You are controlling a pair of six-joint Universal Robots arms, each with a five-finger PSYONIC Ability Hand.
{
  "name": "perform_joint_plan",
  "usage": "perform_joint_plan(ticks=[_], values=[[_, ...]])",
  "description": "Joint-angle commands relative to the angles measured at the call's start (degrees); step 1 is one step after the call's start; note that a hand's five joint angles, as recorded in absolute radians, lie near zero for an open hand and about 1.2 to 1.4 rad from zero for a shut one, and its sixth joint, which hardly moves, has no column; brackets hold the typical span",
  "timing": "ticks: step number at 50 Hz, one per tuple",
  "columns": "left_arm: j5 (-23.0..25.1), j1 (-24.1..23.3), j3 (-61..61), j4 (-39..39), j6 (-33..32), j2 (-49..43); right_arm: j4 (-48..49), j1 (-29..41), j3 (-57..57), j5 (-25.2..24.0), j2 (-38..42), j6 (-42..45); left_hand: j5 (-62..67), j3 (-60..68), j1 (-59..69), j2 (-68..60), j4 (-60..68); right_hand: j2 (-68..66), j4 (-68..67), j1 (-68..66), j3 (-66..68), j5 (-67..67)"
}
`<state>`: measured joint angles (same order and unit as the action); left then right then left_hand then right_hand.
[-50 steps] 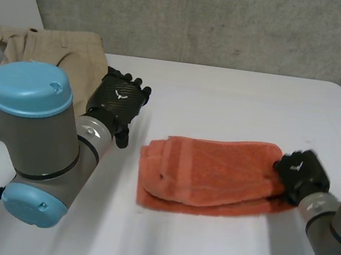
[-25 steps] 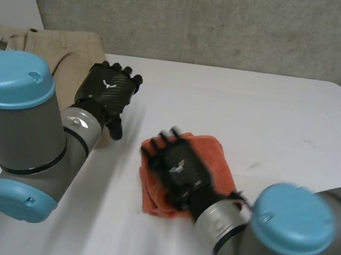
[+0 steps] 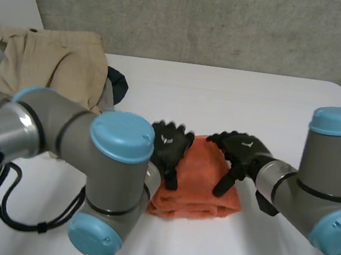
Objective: Fold the laundry.
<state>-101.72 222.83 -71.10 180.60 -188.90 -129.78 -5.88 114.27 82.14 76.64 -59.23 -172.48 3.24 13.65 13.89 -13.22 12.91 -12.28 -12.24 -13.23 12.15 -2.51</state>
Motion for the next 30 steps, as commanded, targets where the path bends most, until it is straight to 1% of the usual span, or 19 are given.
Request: perform_joint_plan(ticks=[1,8,12,17,18,19,20,22,23,24,26,27,29,30], values=[[-4.5,0.1,0.8,-5.2,-2.9,-3.8,-2.2,0.0,-3.8,0.3,6.2,1.1,1.0,0.6,0.4,-1.0,1.3,2.3,2.2,3.2,-2.2,2.5],[-4.8,1.2,0.9,-6.9,-8.0,-2.9,-2.2,0.0,-3.5,0.3,5.7,4.2,1.5,1.1,0.9,-1.5,1.8,2.3,2.2,3.2,-2.2,2.5],[-4.4,1.7,0.8,-6.9,-8.3,0.0,-1.9,-0.8,-2.3,0.2,3.5,5.0,0.3,-0.1,-0.3,-0.4,0.7,1.9,1.8,2.8,-1.7,2.1],[-3.3,1.8,1.0,-6.3,-8.1,5.8,2.2,-0.9,3.3,1.6,-4.6,4.3,0.0,-0.4,-0.7,0.0,0.3,0.3,0.3,1.3,-0.2,0.6],[-2.7,1.8,1.1,-6.2,-8.1,6.5,4.7,-1.0,5.5,3.4,-7.4,3.6,-0.3,-0.7,-1.0,0.3,0.0,0.3,0.3,1.3,-0.2,0.6],[-2.0,1.8,1.2,-6.2,-8.1,7.2,5.8,-1.1,6.5,4.6,-8.4,2.9,-0.7,-1.1,-1.3,0.6,-0.3,0.3,0.3,1.3,-0.2,0.6],[0.2,1.9,1.3,-6.1,-8.1,8.3,6.6,-1.3,7.7,5.7,-9.4,2.2,-1.3,-1.7,-2.0,1.3,-1.0,0.5,0.5,1.5,-0.4,0.7],[2.9,2.2,1.3,-6.1,-8.1,9.5,7.9,-2.9,10.8,8.6,-11.1,-0.6,-1.2,-1.6,-1.8,1.2,-0.8,0.8,0.8,1.8,-0.7,1.1],[6.1,2.9,1.2,-6.1,-8.1,10.8,7.9,-3.5,11.9,9.0,-11.3,-1.5,-1.3,-1.8,-2.0,1.3,-1.0,0.8,0.8,1.8,-0.7,1.1],[7.6,3.4,1.0,-6.1,-8.1,11.5,7.8,-4.1,12.9,9.3,-11.5,-2.2,-1.5,-1.9,-2.2,1.5,-1.2,0.8,0.8,1.8,-0.7,1.1],[11.0,4.6,0.7,-6.2,-8.0,12.6,7.7,-4.8,16.1,8.5,-11.6,-3.9,-1.5,-1.9,-2.2,1.5,-1.2,0.5,0.5,1.5,-0.4,0.8],[14.4,6.1,0.3,-6.3,-7.8,13.7,7.7,-4.9,17.2,8.0,-11.6,-4.3,-1.2,-1.6,-1.8,1.2,-0.8,0.5,0.5,1.5,-0.4,0.7],[18.4,7.2,0.1,-6.6,-7.7,14.7,8.2,-5.0,19.4,6.6,-11.6,-4.6,-1.3,-1.8,-2.0,1.3,-1.0,0.3,0.3,1.3,-0.2,0.6],[20.4,7.7,-0.1,-6.7,-7.6,15.2,8.7,-5.1,21.5,4.8,-11.6,-4.6,-1.2,-1.6,-1.8,1.2,-0.8,0.2,0.1,1.1,-0.1,0.4]])
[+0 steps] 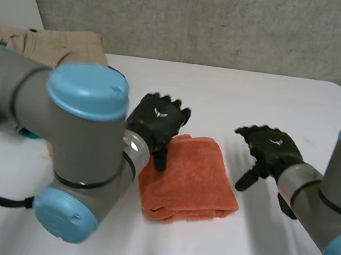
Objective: Fold the laundry.
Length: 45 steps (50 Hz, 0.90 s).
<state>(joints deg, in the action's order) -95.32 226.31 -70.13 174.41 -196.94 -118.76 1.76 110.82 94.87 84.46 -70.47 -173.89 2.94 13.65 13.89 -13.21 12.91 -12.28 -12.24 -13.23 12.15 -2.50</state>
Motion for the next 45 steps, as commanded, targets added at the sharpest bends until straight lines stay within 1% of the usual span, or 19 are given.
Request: perform_joint_plan(ticks=[1,3,4,5,9,11,15,20,26,30,33,34,35,36,37,42,45], values=[[18.1,5.0,-1.5,-0.7,0.8,4.8,1.3,-1.7,9.4,-3.9,-0.3,-3.4,-0.9,-1.6,-1.8,1.1,-0.8,0.2,0.1,1.1,-0.1,0.4],[22.0,5.5,-1.9,-0.7,1.2,5.5,3.0,-1.7,11.1,-6.6,0.0,-3.9,-0.7,-1.4,-1.7,1.0,-0.7,0.0,0.0,1.0,0.1,0.2],[23.7,5.8,-2.0,-0.7,1.6,5.7,3.9,-1.6,11.6,-7.2,0.1,-4.3,-0.7,-1.4,-1.7,1.0,-0.7,0.0,0.0,1.0,0.1,0.2],[26.6,6.4,-2.2,-0.7,2.3,6.1,4.6,-1.5,12.1,-7.6,0.2,-5.0,-0.7,-1.4,-1.7,1.0,-0.7,0.0,0.0,1.0,0.1,0.2],[30.7,7.0,-2.3,-0.8,4.0,6.5,7.4,-1.2,12.5,-8.8,1.2,-8.8,-0.7,-1.4,-1.7,1.0,-0.7,-0.5,-0.5,0.5,0.6,-0.3],[30.7,7.1,-2.3,-0.8,4.5,6.6,7.7,-1.1,11.8,-8.8,2.6,-11.0,-0.7,-1.4,-1.7,1.0,-0.7,-0.8,-0.9,0.1,1.0,-0.6],[30.8,6.9,-2.3,-0.7,4.7,6.6,8.7,-0.6,11.1,-8.9,4.0,-12.7,-0.5,-1.2,-1.5,0.8,-0.5,-2.2,-2.2,-1.2,2.3,-2.0],[30.8,6.9,-2.4,-0.7,4.8,6.6,10.1,2.3,9.4,-8.4,6.0,-12.8,-0.5,-1.2,-1.5,0.8,-0.5,-6.0,-6.1,-5.1,6.2,-5.8],[30.8,6.9,-2.5,-0.7,4.9,6.6,10.2,3.7,7.3,-8.2,9.1,-12.8,-0.5,-1.2,-1.5,0.8,-0.5,-7.9,-7.9,-6.9,8.0,-7.7],[30.8,6.9,-2.5,-0.7,5.0,6.6,10.4,5.1,5.9,-7.9,10.5,-12.9,-0.5,-1.2,-1.5,0.8,-0.5,-12.1,-12.1,-11.1,12.2,-11.9],[30.8,6.9,-2.5,-0.7,5.1,6.5,10.5,5.2,4.9,-6.9,11.5,-12.9,-0.7,-1.4,-1.7,1.0,-0.7,-25.2,-25.2,-24.2,25.3,-25.0],[30.9,6.9,-2.5,-0.7,5.1,6.5,10.8,5.2,4.2,-6.1,11.9,-13.0,-0.5,-1.2,-1.5,0.8,-0.5,-39.5,-39.6,-38.6,39.7,-39.3],[30.9,6.9,-2.5,-0.7,5.1,6.5,11.1,5.2,3.8,-5.5,12.0,-13.0,-0.5,-1.2,-1.5,0.8,-0.5,-50.5,-50.6,-49.6,50.6,-50.3],[30.9,6.9,-2.3,-0.7,5.1,6.5,11.4,5.2,3.6,-4.9,12.0,-13.1,-0.5,-1.2,-1.5,0.8,-0.5,-61.1,-61.2,-60.2,61.2,-60.9],[30.9,6.9,-2.3,-0.7,5.1,6.5,11.9,5.0,3.2,-4.3,11.9,-13.1,-0.5,-1.2,-1.5,0.8,-0.5,-67.7,-67.7,-66.7,67.8,-67.4],[30.9,6.8,-1.7,-0.5,5.1,6.5,13.8,4.4,-1.4,-0.7,11.5,-15.2,-0.7,-1.4,-1.7,1.0,-0.7,-67.7,-67.8,-66.8,67.8,-67.5],[30.9,6.8,-1.1,-0.5,5.1,6.5,13.9,4.1,-4.7,-0.7,12.0,-16.2,-0.7,-1.4,-1.7,1.0,-0.7,-67.7,-67.8,-66.8,67.8,-67.5]])
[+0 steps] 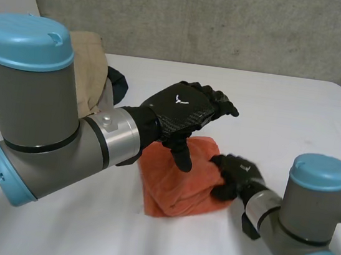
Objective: Fold the laundry.
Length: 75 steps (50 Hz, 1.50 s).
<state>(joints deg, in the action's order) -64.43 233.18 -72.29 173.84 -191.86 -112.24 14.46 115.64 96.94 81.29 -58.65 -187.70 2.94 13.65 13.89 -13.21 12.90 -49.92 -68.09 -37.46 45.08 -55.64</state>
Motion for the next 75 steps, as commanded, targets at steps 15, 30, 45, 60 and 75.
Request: perform_joint_plan(ticks=[15,30,45,60,75], values=[[-0.2,-1.2,7.3,-0.1,3.1,-0.5,-8.6,-17.6,-49.7,9.6,25.9,-7.0,-0.4,-1.1,-1.3,0.6,-0.3,-30.1,-11.9,-42.5,34.9,-14.4],[-0.4,-2.3,6.2,-0.2,3.1,-1.2,-40.6,-24.3,-95.8,0.1,47.9,-3.5,-0.4,-1.1,-1.3,0.6,-0.3,32.9,51.1,20.4,-28.1,48.6],[-0.4,-2.4,5.6,-0.2,3.3,-1.4,-53.4,-24.6,-100.0,-1.3,47.6,4.6,0.0,-0.7,-1.0,0.3,0.0,30.9,49.1,18.5,-26.1,46.6],[-0.4,-2.2,2.9,-0.1,3.3,-1.2,-54.0,-20.3,-106.9,3.3,49.8,4.5,0.0,-0.7,-1.0,0.3,0.0,25.4,43.5,12.9,-20.5,41.1],[-0.5,-2.1,1.1,0.1,3.4,-1.1,-56.4,-18.0,-110.1,5.7,52.1,4.6,-0.4,-1.1,-1.3,0.6,-0.3,25.4,43.5,12.9,-20.5,41.1]])
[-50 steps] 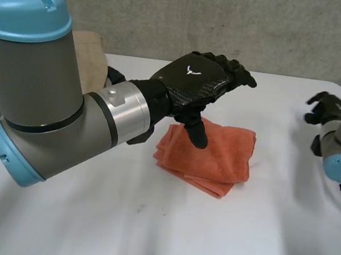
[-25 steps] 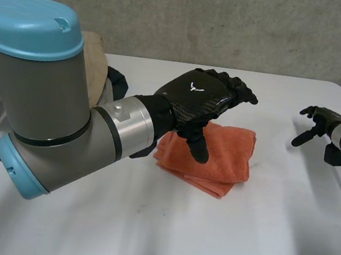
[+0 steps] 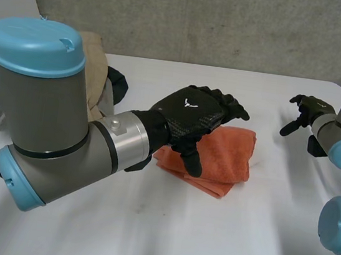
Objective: Fold the laundry.
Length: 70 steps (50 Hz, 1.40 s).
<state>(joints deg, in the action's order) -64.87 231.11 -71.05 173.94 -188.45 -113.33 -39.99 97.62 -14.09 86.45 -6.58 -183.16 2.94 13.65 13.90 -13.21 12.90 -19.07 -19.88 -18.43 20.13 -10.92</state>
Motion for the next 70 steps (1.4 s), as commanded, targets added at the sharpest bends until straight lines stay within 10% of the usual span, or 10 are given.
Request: perform_joint_plan(ticks=[1,25,42,53,63,70], values=[[0.0,0.0,-0.1,0.0,-0.1,0.0,-2.4,0.0,1.0,0.7,0.1,0.1,-0.4,-1.1,-1.3,0.6,-0.3,-5.5,-4.7,-6.1,4.4,-3.6],[-0.2,0.0,-0.8,0.1,1.7,0.5,-6.9,-0.6,28.4,9.9,-14.0,3.5,-0.4,-1.1,-1.3,0.6,-0.3,-4.1,-3.3,-4.8,3.1,-2.3],[-0.5,-0.1,-2.0,0.2,1.9,1.1,54.6,-0.4,95.5,4.4,-64.8,12.0,-0.4,-1.1,-1.3,0.6,-0.3,-2.0,-1.1,-2.6,0.9,-0.1],[-8.4,2.1,-12.4,8.8,1.9,8.1,60.9,0.0,115.9,-2.3,-78.6,18.3,-0.7,-1.4,-1.7,1.0,-0.7,1.4,2.2,0.8,-2.5,3.3],[-8.9,3.0,-13.8,10.1,2.6,10.1,55.6,-0.2,115.0,-4.7,-79.6,17.8,-1.4,-2.1,-2.3,1.7,-1.3,1.7,2.6,1.1,-2.8,3.6],[-8.9,3.0,-13.7,10.2,4.0,10.0,48.7,-0.8,103.4,-18.8,-62.8,17.8,-1.0,-1.7,-2.0,1.3,-1.0,1.9,2.7,1.3,-3.0,3.8]])
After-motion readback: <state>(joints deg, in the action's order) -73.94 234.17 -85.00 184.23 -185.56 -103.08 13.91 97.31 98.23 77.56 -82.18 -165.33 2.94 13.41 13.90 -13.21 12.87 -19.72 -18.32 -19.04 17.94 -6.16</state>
